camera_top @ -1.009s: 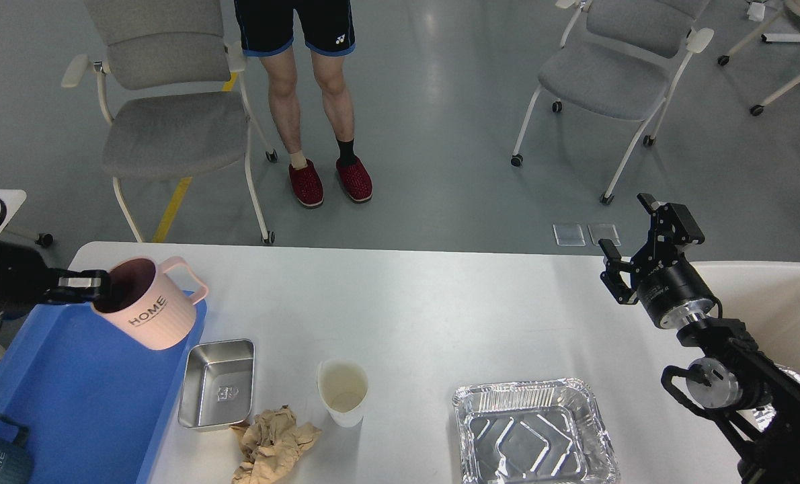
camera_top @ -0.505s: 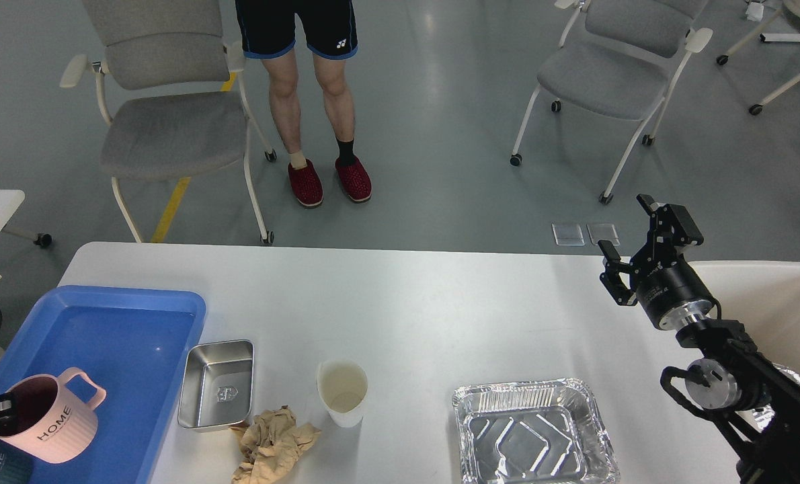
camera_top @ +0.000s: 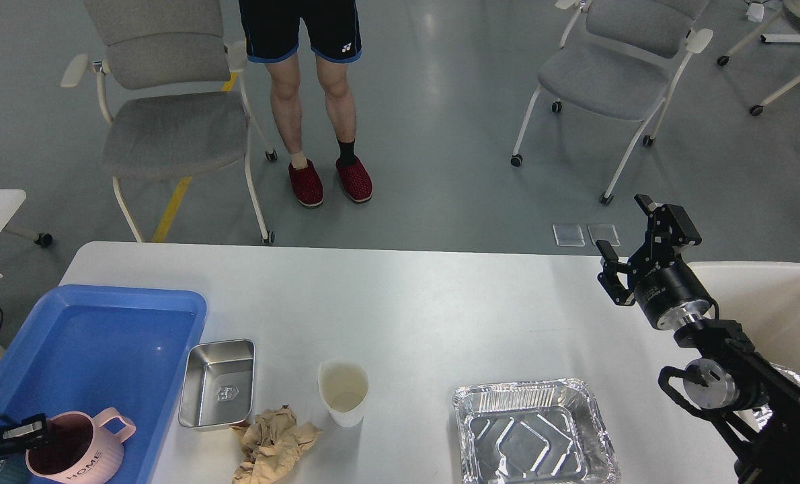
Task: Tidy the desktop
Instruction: 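Reach the left gripper toward the metal strainer basket, then grasp the metal strainer basket with the left gripper and lift, then lower the strainer basket into the blue tray and release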
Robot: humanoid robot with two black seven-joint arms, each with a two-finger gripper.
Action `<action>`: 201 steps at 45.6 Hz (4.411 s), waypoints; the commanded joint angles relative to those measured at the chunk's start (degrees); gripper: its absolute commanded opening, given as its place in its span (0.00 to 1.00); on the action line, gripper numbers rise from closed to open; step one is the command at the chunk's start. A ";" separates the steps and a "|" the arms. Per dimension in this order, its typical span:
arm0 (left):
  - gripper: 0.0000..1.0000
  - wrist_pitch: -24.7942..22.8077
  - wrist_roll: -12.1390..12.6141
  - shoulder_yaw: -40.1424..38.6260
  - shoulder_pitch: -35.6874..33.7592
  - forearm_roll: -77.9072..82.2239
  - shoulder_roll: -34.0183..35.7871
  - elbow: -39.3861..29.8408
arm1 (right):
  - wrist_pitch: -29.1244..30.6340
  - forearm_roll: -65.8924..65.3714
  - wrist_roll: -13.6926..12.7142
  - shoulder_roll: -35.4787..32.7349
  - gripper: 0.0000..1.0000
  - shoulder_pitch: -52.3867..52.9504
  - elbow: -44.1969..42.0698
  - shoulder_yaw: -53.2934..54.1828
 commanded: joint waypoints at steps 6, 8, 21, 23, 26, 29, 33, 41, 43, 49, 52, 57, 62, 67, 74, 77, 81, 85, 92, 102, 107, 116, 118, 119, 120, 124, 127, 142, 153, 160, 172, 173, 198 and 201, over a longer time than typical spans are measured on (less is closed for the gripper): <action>0.94 -1.26 -0.52 -1.97 -0.81 -7.03 4.02 -0.69 | 0.00 0.01 0.00 0.00 1.00 0.08 0.01 0.00; 0.96 -2.48 -0.69 -2.94 -0.99 -8.08 6.22 -1.66 | 0.00 0.01 0.00 0.00 1.00 0.17 0.01 0.00; 0.95 -11.62 -4.39 -14.01 -2.39 -10.63 25.03 -13.00 | 0.00 0.01 0.00 0.52 1.00 0.26 0.01 0.00; 0.95 -13.03 -4.39 -15.15 -3.00 -11.77 26.61 -13.00 | 0.00 0.01 0.00 0.52 1.00 0.26 0.01 0.00; 0.95 -15.23 -4.30 -16.03 -4.85 -12.83 28.81 -13.00 | 0.00 0.01 0.00 0.52 1.00 0.26 0.01 0.00; 0.95 -16.90 -4.30 -16.04 -7.04 -12.92 30.13 -13.00 | 0.00 0.01 0.00 0.52 1.00 0.17 0.01 0.00; 0.95 -18.13 -4.12 -16.04 -9.59 -12.92 30.40 -12.91 | 0.00 0.01 0.00 0.70 1.00 0.08 0.01 0.00; 0.95 -15.24 -3.07 -15.25 -9.25 -12.84 25.40 -12.91 | 0.00 -0.08 0.00 0.87 1.00 0.08 0.09 -0.09; 0.95 -14.01 -2.72 -15.07 -8.99 -12.48 22.06 -12.65 | 0.00 -0.08 0.00 0.87 1.00 0.08 0.09 -0.09; 0.90 -12.60 1.14 -14.10 -8.90 -8.80 10.64 -10.81 | 0.00 0.01 0.00 0.87 1.00 -0.09 0.36 -0.09; 0.89 -11.81 3.52 -13.58 -8.90 -3.89 3.79 -8.96 | 0.00 0.01 0.00 1.23 1.00 -0.18 0.36 -0.09; 0.88 -11.54 4.75 -13.58 -8.98 2.62 -6.85 -5.19 | 0.00 0.01 0.00 0.96 1.00 -0.27 0.53 0.00; 0.85 -10.40 5.45 -12.61 -8.72 5.09 -15.03 -1.15 | 0.00 0.01 0.00 0.79 1.00 -0.62 0.62 0.00; 0.78 -8.56 6.42 -9.10 -8.90 5.53 -20.31 3.08 | 0.00 0.01 0.00 0.79 1.00 -0.62 0.53 0.00; 0.78 -5.04 6.69 -5.76 -8.90 5.53 -23.04 5.72 | 0.00 0.01 0.00 0.70 1.00 -0.62 0.44 0.00; 0.78 -4.69 6.69 -5.14 -8.98 5.53 -23.13 6.51 | 0.00 0.01 0.00 0.61 1.00 -0.62 0.36 0.00; 0.78 -4.25 6.69 -4.79 -8.98 5.53 -24.09 7.56 | 0.00 -0.08 0.00 0.79 1.00 -0.62 0.36 0.00; 0.71 -3.81 6.69 -4.79 -8.98 5.53 -25.41 8.36 | 0.00 -0.08 0.00 0.96 1.00 -0.62 0.36 0.00; 0.67 -3.81 6.77 -4.79 -8.81 5.53 -26.47 8.36 | 0.08 -0.08 0.00 0.70 1.00 -0.62 0.27 0.00; 0.52 -3.90 6.86 -4.70 -8.72 5.53 -26.91 8.36 | 0.08 -0.08 0.00 0.70 1.00 -0.71 0.27 0.00; 0.38 -3.90 8.09 -3.12 -8.98 5.36 -26.82 8.44 | 0.08 -0.08 0.00 0.61 1.00 -0.71 0.27 0.00; 0.17 -3.90 10.90 -2.85 -8.90 4.57 -27.70 9.67 | 0.08 -0.08 0.00 0.52 1.00 -0.97 0.27 0.09; 0.11 -3.98 10.99 -2.85 -8.98 4.57 -28.31 10.64 | 0.08 -0.08 0.00 0.52 1.00 -0.97 0.27 0.09; 0.08 -3.98 10.99 -2.85 -8.98 4.48 -28.40 10.90 | 0.08 0.01 0.00 0.52 1.00 -0.97 0.36 0.09; 0.03 -4.07 11.08 -2.85 -8.98 4.48 -28.49 11.17 | 0.08 -0.08 0.00 0.52 1.00 -0.97 0.36 0.09; 0.00 -4.16 11.61 -2.85 -9.07 4.66 -28.49 11.26 | 0.00 0.01 0.00 0.52 1.00 -0.97 0.44 0.09; 0.00 -4.16 11.70 -2.94 -9.51 4.74 -28.58 11.26 | 0.00 -0.08 0.00 0.52 1.00 -0.97 0.44 0.09; 0.00 -6.88 12.22 -3.99 -16.27 5.01 -25.25 5.73 | -0.09 0.01 0.00 0.52 1.00 -0.97 0.53 0.18; 0.00 -21.02 15.83 -7.15 -25.76 -1.05 -2.93 -10.18 | -0.09 0.01 0.00 0.35 1.00 -0.97 0.36 0.18; 0.00 -29.64 15.74 -10.41 -30.78 -6.24 7.09 -11.86 | -0.09 -0.08 0.00 0.79 1.00 -0.97 0.36 0.18; 0.00 -31.76 15.13 -11.99 -31.31 -10.29 13.79 -11.16 | -0.09 -0.08 0.00 0.79 1.00 -0.97 0.36 0.18; 0.00 -31.06 15.04 -11.56 -31.05 -10.29 13.44 -10.81 | -0.09 0.01 0.00 0.87 1.00 -0.97 0.36 0.09; 0.00 -11.90 13.45 -2.94 -19.01 -9.85 -16.35 27.59 | -0.09 0.01 0.00 0.61 1.00 -1.85 0.71 0.18; 0.00 -10.41 13.02 -2.85 -17.52 -9.67 -18.73 30.23 | -0.09 0.01 0.00 0.61 1.00 -1.85 0.71 0.18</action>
